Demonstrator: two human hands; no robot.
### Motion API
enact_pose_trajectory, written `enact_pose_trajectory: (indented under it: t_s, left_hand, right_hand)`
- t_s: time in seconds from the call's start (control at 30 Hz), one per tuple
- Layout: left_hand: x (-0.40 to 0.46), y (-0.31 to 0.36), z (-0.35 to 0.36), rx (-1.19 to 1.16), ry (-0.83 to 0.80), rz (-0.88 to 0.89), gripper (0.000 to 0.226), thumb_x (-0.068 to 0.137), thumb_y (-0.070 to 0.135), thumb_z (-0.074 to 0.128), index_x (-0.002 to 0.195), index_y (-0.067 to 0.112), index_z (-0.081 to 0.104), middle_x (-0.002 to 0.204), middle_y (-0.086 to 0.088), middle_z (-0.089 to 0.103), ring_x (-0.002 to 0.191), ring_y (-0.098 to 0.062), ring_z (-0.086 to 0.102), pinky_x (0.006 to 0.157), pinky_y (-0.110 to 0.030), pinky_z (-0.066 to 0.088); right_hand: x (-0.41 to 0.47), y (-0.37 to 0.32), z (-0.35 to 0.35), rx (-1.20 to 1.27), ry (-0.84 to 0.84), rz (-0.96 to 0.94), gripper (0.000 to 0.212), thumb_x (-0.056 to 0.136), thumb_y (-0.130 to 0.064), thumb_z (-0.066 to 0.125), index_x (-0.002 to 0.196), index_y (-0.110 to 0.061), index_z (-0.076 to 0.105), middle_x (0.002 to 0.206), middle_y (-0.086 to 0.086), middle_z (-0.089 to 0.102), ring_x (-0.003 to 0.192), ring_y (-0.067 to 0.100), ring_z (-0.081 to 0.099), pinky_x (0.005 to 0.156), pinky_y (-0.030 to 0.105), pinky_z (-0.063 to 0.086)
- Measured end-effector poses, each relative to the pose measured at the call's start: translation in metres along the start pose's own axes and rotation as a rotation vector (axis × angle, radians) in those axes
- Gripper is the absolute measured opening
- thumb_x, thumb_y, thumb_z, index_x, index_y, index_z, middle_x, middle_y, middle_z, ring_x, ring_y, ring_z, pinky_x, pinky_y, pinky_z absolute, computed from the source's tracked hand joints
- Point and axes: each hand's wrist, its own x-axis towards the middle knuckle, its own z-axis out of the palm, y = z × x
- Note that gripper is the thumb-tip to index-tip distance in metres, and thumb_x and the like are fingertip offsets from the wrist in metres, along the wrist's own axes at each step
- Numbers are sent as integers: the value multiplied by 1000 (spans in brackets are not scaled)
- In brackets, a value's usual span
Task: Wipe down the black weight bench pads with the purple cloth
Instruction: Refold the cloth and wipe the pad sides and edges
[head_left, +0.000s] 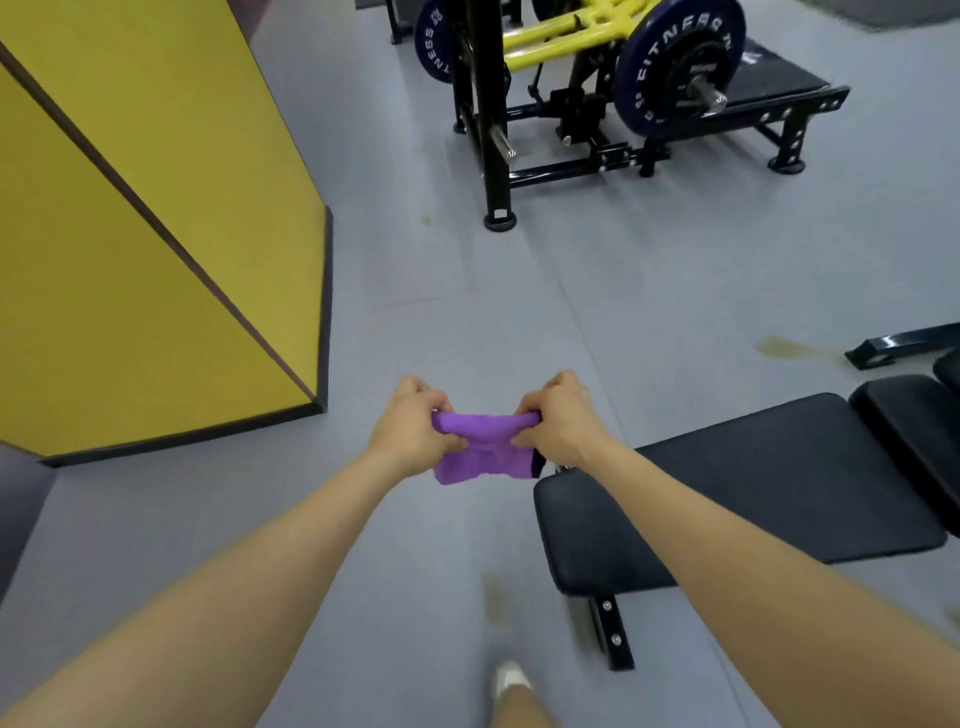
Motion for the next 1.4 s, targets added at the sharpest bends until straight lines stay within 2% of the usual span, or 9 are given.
enact_pose_trajectory:
  t_s: [0.1,0.17,0.33,0.47,0.73,1.0,1.17,1.3,1.4]
  left_hand:
    - [40,6,-2,-235,-142,-12,24,74,11,74,72,14,50,85,-4,55,71,-18,51,58,-24,38]
    - [74,16,-2,-358,-210,-33,25,78,7,69,73,13,45,72,-4,54,62,-17,48,51,-20,38]
    - [181,36,3,-582,-222,-157,26,84,4,61,74,15,39,70,-5,47,63,-20,47,59,-32,40]
    - [257,67,5,-716,-289,-215,21,89,3,54,79,14,40,78,-7,50,67,-20,54,61,-32,46]
    - [377,133,5,-848,-546,-273,19,89,2,49,76,13,41,75,-7,54,67,-20,57,62,-30,47]
    - [474,189,15,-748,-916,-113,12,92,9,47,81,14,49,80,-5,56,71,-18,55,70,-29,43]
    - [511,235,23,-404,-1070,266,15,92,8,54,79,14,49,77,-4,55,67,-16,52,56,-19,43]
    - [528,274,64,-105,-1051,558,21,84,20,68,100,22,55,119,-5,42,104,-17,46,86,-25,38]
    - [524,305,104,48,-1071,673,26,86,23,66,107,17,54,125,-10,44,106,-19,48,88,-26,39]
  right_hand:
    - [35,10,-12,254,14,99,10,79,-6,65,74,-13,60,73,3,52,71,18,51,53,15,39]
    - [66,19,-12,382,94,162,7,82,-5,62,81,-10,58,74,4,56,70,18,52,50,15,37]
    - [163,29,-26,407,330,291,38,82,-11,65,117,-8,51,118,14,51,99,28,57,81,33,48]
    - [217,32,-55,426,351,314,39,86,-19,63,120,-9,48,122,10,50,107,27,55,93,39,45]
    - [295,51,-121,870,200,372,45,91,-44,54,122,-11,55,120,5,62,110,20,59,100,37,46]
    - [345,65,-168,1088,460,523,48,80,-24,73,120,-14,47,117,10,61,104,25,63,93,37,51]
    - [352,66,-185,1096,740,668,45,80,-16,73,119,-7,51,106,12,62,92,26,63,86,38,53]
    - [334,97,-195,1058,880,799,37,79,-13,73,111,-10,54,101,9,61,91,27,61,84,39,52]
    - [320,139,-197,1060,990,943,42,78,-16,74,114,-10,54,110,11,63,100,30,62,89,43,50]
